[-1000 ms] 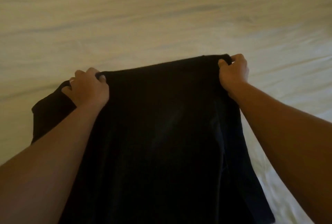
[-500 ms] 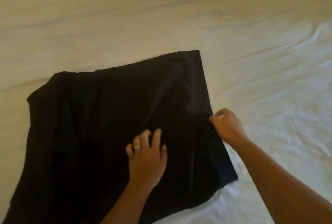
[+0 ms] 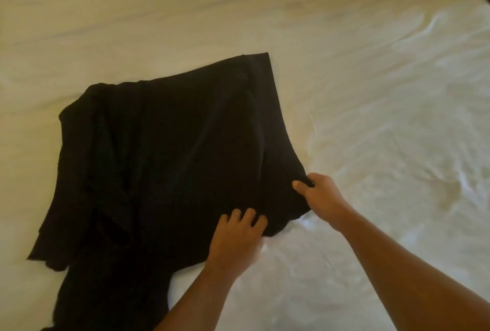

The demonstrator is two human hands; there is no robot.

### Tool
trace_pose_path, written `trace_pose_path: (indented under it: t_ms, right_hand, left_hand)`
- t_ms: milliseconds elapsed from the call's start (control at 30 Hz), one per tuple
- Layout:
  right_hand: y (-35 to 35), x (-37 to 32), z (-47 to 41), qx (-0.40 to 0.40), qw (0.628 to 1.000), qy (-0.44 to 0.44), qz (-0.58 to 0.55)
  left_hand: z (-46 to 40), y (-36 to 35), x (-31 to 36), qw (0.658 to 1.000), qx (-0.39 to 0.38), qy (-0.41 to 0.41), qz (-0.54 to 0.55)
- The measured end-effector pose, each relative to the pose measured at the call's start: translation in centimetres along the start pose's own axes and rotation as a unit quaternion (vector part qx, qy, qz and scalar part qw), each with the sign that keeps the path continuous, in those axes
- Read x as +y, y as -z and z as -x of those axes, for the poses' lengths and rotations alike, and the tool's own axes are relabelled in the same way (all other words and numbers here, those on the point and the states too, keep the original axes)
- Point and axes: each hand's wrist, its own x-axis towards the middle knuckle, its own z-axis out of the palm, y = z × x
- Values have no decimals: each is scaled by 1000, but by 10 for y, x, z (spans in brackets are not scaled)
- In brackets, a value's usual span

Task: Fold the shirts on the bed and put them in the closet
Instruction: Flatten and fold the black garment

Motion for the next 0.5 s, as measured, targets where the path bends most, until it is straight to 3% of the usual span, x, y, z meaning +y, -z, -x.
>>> trace_pose_path:
  t_ms: [100,167,300,500]
  right_hand:
    - [25,7,18,90,993,71,5]
    - [37,25,30,130,988,85,7]
    - [40,73,40,97,993,26,63]
    - [26,90,32,115,989,-17,91]
  left_hand:
    - [-1,-2,21,993,106,-7,46]
    - [1,-3,39,987,138,-15,82]
    - [13,-15,65,990,87,-30,104]
    - [26,-19,73,993,44,35,106]
